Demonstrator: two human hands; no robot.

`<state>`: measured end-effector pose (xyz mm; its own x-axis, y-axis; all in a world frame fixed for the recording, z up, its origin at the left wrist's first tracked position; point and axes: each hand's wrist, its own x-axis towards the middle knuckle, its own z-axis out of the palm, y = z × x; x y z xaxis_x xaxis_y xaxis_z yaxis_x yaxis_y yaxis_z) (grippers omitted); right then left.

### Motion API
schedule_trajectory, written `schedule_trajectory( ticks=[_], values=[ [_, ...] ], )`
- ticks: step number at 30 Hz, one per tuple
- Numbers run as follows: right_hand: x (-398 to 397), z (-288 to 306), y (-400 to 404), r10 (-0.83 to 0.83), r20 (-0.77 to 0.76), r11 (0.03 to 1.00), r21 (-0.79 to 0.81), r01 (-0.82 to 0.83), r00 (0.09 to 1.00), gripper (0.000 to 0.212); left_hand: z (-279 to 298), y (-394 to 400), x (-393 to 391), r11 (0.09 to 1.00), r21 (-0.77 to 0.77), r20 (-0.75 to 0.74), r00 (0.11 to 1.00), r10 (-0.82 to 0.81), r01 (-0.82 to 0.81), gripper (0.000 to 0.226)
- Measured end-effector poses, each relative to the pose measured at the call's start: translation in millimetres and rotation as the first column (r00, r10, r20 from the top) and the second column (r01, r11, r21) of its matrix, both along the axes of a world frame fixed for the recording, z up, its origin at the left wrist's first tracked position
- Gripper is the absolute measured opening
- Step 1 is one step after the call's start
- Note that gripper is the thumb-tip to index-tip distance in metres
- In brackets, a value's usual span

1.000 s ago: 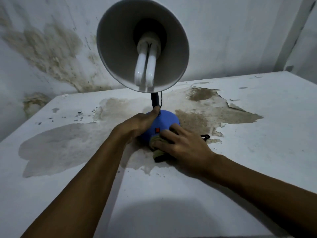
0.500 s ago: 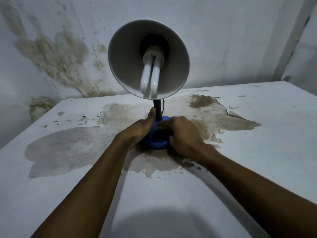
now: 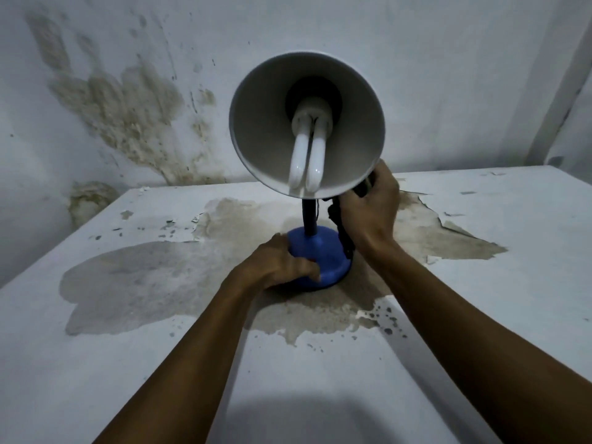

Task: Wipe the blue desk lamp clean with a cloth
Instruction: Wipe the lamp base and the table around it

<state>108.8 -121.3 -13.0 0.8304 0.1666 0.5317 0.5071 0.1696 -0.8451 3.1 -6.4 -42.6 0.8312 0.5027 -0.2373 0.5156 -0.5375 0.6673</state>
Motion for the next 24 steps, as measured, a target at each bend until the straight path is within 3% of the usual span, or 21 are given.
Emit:
schedule_trajectory(
  ticks=[2,4,7,11,13,15,16,18,20,21,24],
  values=[
    [-4,-11,12,0.021,0.106,0.988,-0.151,-0.005,0.994,0.012,-3,4,-3,0.997,0.072,-0.003,0.999,-0.038,0.038,0.092],
    [-5,-29,12,0.062,0.155,0.930,-0.367,-0.001,0.986,0.021,-7,7,-3,0.991,0.121,-0.015,0.998,-0.063,0.064,0.099],
    [-3,-47,0,0.119,0.279,0.741,-0.664,0.102,0.953,0.040,-13,11,-3,0.985,0.139,0.008,0.995,-0.102,0.100,0.102],
    [-10,-39,-10,0.364,0.457,0.485,-0.837,0.254,0.811,0.027,-17,11,-3,0.980,0.155,0.040,0.991,-0.132,0.124,0.109],
    [-11,-22,-17,0.424,0.360,0.416,-0.892,0.174,0.831,0.026,-18,9,-5,0.976,0.168,0.057,0.987,-0.152,0.141,0.104],
    [0,-1,-25,0.458,0.123,0.327,-0.944,-0.038,0.881,0.034,-18,9,-6,0.972,0.174,0.088,0.981,-0.173,0.156,0.084],
    [5,8,-30,0.470,0.019,0.312,-0.939,-0.146,0.883,0.040,-18,9,-6,0.972,0.181,0.095,0.981,-0.170,0.151,0.078],
    [14,14,-33,0.403,-0.024,0.425,-0.881,-0.210,0.915,0.043,-19,10,-6,0.971,0.202,0.078,0.986,-0.147,0.129,0.083],
    [20,6,-25,0.212,0.077,0.585,-0.808,-0.063,0.974,0.039,-21,10,-6,0.968,0.220,0.050,0.990,-0.134,0.120,0.102],
    [21,-1,-18,0.115,0.128,0.619,-0.784,0.029,0.985,0.037,-21,9,-6,0.968,0.219,0.043,0.990,-0.132,0.120,0.108],
    [17,-24,-1,0.111,0.197,0.580,-0.808,0.098,0.974,0.029,-22,9,-5,0.973,0.194,0.046,0.990,-0.136,0.125,0.117]
  ],
)
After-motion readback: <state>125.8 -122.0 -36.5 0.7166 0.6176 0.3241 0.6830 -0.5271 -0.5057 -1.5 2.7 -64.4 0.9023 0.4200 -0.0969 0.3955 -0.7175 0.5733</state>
